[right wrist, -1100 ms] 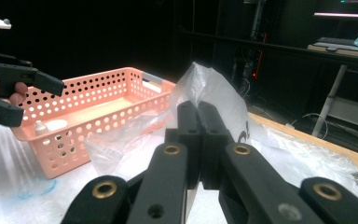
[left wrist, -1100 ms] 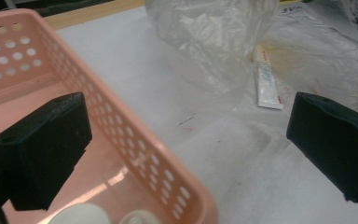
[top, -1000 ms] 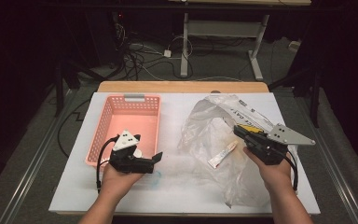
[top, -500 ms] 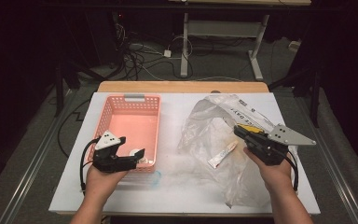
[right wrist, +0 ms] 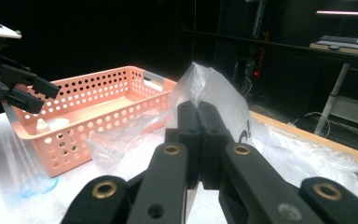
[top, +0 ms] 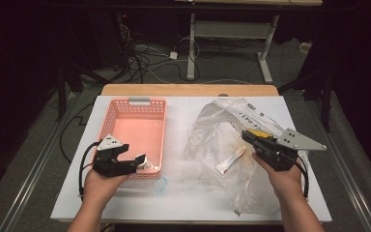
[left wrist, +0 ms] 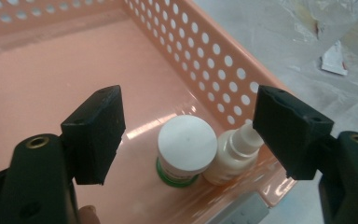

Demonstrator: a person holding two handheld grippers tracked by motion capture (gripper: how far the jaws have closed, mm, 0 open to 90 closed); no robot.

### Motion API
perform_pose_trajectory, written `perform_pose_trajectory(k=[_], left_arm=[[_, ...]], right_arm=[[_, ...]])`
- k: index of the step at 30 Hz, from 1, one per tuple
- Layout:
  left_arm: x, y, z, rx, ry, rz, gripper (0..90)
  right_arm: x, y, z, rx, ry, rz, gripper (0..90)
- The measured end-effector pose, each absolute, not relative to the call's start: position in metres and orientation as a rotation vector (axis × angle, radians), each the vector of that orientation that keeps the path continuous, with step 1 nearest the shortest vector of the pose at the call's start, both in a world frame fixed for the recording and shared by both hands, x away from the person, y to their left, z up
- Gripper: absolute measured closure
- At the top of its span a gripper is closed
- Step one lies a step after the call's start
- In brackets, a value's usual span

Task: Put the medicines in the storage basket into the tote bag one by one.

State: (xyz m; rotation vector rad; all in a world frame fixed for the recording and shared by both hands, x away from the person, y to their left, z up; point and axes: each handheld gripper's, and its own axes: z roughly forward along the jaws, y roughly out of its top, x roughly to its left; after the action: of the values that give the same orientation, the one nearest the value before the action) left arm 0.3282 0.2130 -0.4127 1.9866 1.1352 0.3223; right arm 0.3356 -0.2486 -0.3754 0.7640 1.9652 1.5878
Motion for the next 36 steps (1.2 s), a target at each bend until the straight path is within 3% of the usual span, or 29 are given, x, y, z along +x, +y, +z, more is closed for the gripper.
perform_pose_trajectory(k=[24, 36], left_arm=[[0.367, 0.192, -0.408, 2.395, 1.195, 0.113, 35.4], [0.379, 0.184, -0.417, 2.501, 1.217, 0.037, 39.9]], right_arm=[[0.336, -0.249, -0.374, 0.754, 1.962, 1.594, 90.0], [0.336, -0.250, -0.375, 0.772, 1.962, 1.596, 90.0]])
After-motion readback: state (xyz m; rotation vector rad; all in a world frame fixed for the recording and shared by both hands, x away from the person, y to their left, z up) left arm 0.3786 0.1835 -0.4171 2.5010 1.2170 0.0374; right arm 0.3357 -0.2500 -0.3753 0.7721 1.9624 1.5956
